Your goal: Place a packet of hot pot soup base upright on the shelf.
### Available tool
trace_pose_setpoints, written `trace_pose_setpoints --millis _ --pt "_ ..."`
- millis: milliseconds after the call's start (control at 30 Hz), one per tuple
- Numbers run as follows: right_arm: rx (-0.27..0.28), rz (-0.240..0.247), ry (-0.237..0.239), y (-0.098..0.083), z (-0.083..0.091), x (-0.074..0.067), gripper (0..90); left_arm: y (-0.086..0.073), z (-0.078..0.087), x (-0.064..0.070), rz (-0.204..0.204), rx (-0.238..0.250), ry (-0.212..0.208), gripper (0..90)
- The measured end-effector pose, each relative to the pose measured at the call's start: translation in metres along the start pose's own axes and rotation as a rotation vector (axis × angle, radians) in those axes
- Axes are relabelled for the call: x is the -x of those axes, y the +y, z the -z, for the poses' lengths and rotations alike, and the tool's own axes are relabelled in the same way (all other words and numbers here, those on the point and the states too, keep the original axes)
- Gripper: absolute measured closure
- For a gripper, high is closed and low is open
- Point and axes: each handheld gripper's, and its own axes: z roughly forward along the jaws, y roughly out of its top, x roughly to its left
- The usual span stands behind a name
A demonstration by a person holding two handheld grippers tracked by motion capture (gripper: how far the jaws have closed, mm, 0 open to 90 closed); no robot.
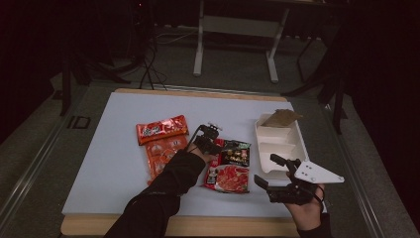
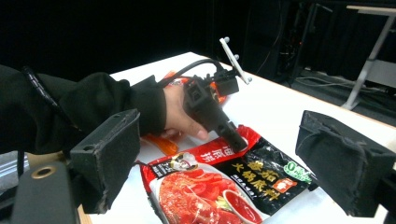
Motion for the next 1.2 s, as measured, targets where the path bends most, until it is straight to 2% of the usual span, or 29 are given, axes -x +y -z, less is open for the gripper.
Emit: trace_pose_setpoints --millis 100,200,233,333,433,533,700,800,1033,1200 --pt "-0.007 -0.001 0.001 0.0 -0.001 0.0 13.6 0.0 0.0 -0.002 0.017 0.005 -0.004 84.7" --pt "-0.005 -0.001 -0.001 0.0 0.0 0.0 13.6 -0.003 0.0 0.002 0.013 0.036 0.015 87.1" --pt "-0.004 -0.003 -0.001 0.0 0.0 0.001 13.6 -0.004 0.0 0.004 0.009 0.055 0.022 87.3" --pt "0.0 -0.006 -0.002 0.0 0.001 0.002 13.6 -0.004 0.001 0.005 0.011 0.069 0.02 88.0" --pt "0.001 -0.001 -0.006 0.0 0.002 0.002 13.9 -0.006 0.01 0.001 0.029 0.117 -0.03 88.3" --pt "0.005 -0.009 -0.009 0.0 0.002 0.003 13.8 -0.007 0.021 0.0 0.024 0.159 -0.071 88.5" --pt "0.013 -0.01 -0.018 0.001 0.003 0.003 13.9 -0.009 0.038 0.005 0.005 0.221 -0.08 88.6" --pt "0.015 -0.012 -0.021 0.001 0.004 0.003 13.9 -0.011 0.046 0.008 0.013 0.257 -0.1 88.7" --pt "0.02 -0.009 -0.022 0.002 0.005 0.004 16.2 -0.014 0.063 0.017 -0.026 0.32 -0.107 88.8" --pt "0.027 -0.016 -0.043 0.002 0.007 0.006 16.2 -0.016 0.073 0.025 -0.041 0.361 -0.115 88.8"
